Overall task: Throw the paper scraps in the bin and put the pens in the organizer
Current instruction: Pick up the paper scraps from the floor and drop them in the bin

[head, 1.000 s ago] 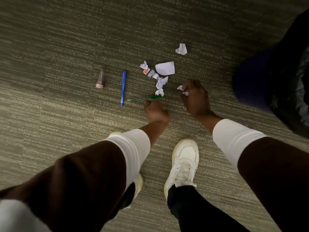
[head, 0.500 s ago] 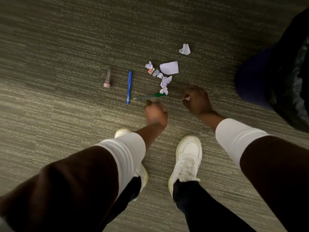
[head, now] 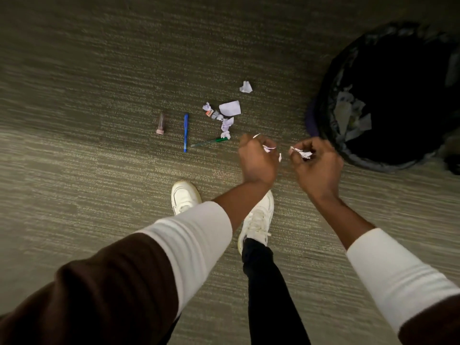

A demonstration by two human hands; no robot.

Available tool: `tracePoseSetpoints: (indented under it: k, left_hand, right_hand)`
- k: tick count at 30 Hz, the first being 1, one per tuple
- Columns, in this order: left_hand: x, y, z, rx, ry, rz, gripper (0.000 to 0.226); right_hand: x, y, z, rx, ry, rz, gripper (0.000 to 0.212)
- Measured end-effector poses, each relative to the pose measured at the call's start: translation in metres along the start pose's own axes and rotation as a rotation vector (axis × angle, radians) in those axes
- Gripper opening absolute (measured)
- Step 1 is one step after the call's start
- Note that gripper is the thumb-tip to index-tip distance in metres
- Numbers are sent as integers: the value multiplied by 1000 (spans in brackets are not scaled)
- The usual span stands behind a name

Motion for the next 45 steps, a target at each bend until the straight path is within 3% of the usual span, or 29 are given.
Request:
tracePoseSetpoints:
  k: [5, 8, 13, 15, 20, 25, 32, 37, 45]
  left_hand:
    - [-24, 90, 15, -125, -67, 106, 16]
    - [-36, 133, 36, -153, -134, 168, 15]
    - [-45, 173, 75, -172, -213, 220, 10]
    - [-45, 178, 88, -139, -234, 253, 12]
    - [-44, 176, 109, -80, -429, 291, 35]
    - [-42, 162, 105, 87, -469, 382, 53]
    - [-24, 125, 78, 64, -509, 361, 47]
    - [-11, 108, 59, -61, -357, 250, 36]
    - [28, 27, 4, -32, -295, 112, 28]
  right_hand:
    - [10, 15, -80, 110, 181, 206, 14]
    - [18, 32, -113, 206, 218, 362, 16]
    - [29, 55, -145, 300, 262, 463, 5]
    - [32, 63, -151, 338, 261, 502, 11]
    - [41, 78, -155, 364, 263, 543, 14]
    - [44, 83, -146, 403, 207, 511, 21]
    - [32, 65, -111, 296, 194, 429, 33]
    - [19, 50, -80, 270, 155, 390, 29]
    - [4, 15, -25, 220, -120, 271, 28]
Point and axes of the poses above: each hand's wrist, its own x-axis towards the middle knuckle, its own z-axis out of the palm, y = z × x, the point moved 4 cm from there along x, towards the middle knuckle, and after that the axes turned 8 degrees about -x, right-handed, at the moved point
